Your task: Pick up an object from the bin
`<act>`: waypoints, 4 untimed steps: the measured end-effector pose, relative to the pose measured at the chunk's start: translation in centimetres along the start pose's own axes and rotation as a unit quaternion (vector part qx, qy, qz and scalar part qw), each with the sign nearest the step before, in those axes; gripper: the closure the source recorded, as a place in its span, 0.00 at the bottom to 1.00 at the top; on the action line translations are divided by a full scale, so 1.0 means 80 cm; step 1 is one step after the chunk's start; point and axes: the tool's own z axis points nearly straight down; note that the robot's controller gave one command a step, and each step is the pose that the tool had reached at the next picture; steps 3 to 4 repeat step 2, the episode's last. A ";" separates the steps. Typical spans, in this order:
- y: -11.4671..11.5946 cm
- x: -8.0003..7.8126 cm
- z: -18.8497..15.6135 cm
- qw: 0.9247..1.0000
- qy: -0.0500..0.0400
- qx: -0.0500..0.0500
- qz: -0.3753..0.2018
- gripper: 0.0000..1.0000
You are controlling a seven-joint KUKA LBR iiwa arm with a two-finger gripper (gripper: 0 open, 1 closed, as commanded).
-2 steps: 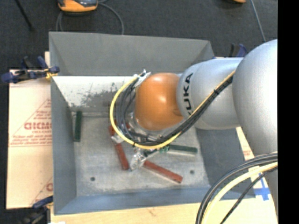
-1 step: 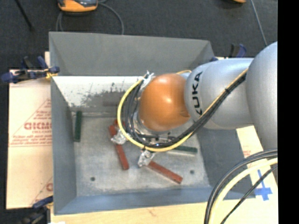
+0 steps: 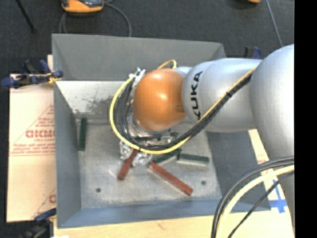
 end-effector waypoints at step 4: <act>-0.001 -0.012 -0.249 1.000 -0.005 -0.003 -0.009 1.00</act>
Offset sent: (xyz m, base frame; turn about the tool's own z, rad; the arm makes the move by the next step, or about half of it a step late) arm 0.0061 0.0115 0.2358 -0.0239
